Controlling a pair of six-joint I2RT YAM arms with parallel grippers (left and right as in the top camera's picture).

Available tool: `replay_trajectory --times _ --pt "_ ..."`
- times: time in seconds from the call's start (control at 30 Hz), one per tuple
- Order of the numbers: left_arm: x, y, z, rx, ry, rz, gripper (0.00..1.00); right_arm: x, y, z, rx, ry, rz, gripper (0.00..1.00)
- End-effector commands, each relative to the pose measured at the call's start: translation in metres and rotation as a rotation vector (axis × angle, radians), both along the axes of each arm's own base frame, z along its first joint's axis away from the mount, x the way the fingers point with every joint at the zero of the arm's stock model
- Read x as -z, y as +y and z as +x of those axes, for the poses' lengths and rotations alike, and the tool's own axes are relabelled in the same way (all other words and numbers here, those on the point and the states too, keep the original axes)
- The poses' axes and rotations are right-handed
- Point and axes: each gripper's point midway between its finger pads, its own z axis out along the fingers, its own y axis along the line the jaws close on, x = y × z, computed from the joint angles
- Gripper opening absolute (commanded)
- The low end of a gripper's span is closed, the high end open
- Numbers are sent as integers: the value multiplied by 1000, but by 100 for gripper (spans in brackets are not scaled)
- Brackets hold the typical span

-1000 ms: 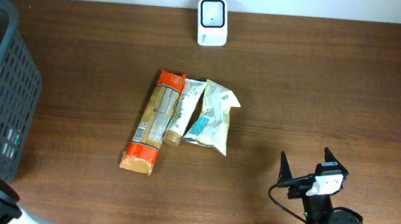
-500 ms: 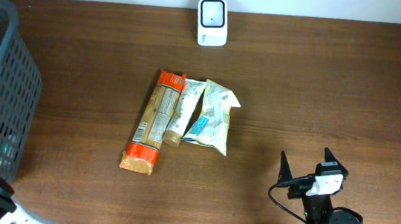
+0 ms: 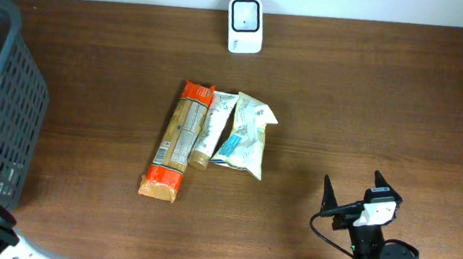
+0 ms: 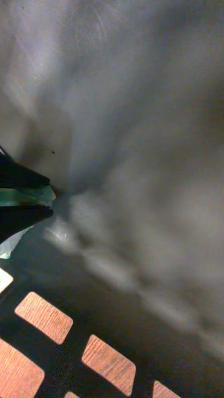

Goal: Scan the item barcode

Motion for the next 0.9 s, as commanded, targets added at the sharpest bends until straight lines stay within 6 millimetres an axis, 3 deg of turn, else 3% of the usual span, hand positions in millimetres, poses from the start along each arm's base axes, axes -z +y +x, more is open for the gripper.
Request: replay_trajectory --times 0.0,0.13,0.27,0.3,0.33,0.4,0.43,0.47,0.53,0.6,0.7,0.77,0.8,0.87 --pt "-1 3 0 -2 8 7 0 3 0 0 -1 6 8 99" --pt "-63 30 20 -61 -38 57 0 3 0 0 -1 6 8 99" --pt "-218 66 48 -230 -237 216 0 3 0 0 -1 6 8 99" --pt "-267 54 63 -193 -373 219 0 3 0 0 -1 6 8 99" --pt "-301 35 74 -146 -478 201 0 3 0 0 -1 5 8 99" --pt "-351 -12 92 -60 -607 170 0 3 0 0 -1 5 8 99" --pt "-366 -54 102 21 -630 146 0 3 0 0 -1 6 8 99" --pt "-367 -101 109 109 -605 107 0 3 0 0 -1 6 8 99" --pt "-350 -153 117 214 -498 105 0 3 0 0 -1 6 8 99" --pt "-319 -236 131 419 -360 136 0 3 0 0 -1 6 8 99" --pt "-279 -324 145 645 -280 180 0 3 0 0 -1 6 8 99" --pt "-232 -395 157 729 -257 140 0 3 0 0 -1 6 8 99" --pt "-212 -421 157 764 -249 122 0 3 0 0 -1 6 8 99" --pt "-151 -496 149 803 -255 32 0 3 0 0 -1 6 8 99"
